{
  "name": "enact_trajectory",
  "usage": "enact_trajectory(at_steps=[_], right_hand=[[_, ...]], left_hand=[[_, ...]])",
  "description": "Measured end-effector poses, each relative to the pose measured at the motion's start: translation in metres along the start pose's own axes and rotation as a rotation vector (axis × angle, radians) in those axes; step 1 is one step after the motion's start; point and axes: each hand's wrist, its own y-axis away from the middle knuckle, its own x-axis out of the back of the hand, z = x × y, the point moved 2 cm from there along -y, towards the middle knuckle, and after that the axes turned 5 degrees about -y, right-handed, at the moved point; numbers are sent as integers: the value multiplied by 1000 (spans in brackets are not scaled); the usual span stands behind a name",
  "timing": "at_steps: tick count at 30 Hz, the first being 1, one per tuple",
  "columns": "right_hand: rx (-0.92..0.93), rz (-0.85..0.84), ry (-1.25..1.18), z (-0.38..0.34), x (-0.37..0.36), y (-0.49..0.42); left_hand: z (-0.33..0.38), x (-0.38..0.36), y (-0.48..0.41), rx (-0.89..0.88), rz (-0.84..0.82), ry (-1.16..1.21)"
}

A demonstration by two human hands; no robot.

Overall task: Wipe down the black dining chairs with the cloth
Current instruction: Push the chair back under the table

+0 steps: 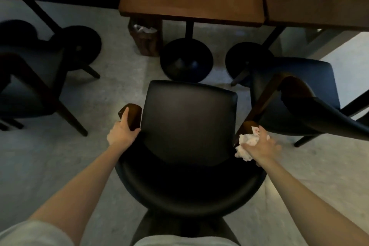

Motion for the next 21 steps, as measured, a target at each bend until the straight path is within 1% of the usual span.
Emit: enact_trajectory(at_steps=[3,5,9,13,16,21], right_hand=[[-9,-34,-126,-4,-5,-14],[-10,-26,-150,-6,-8,-21],[-40,-28,-155,-11,-10,-31],[-66,1,-140,-11,-12,-31],[-82,30,-124,-13,-15,-32],[-103,21,-106,-18,-14,-35]], left_hand=[[0,1,-14,-1,4,-24],[2,1,-22,-15,3,-46],[6,3,-34,-25,-27,-76],[12,3,-45,-1,-82,-25],[13,4,-49,25,-89,8],[16,5,-50,-14,-78,-16]])
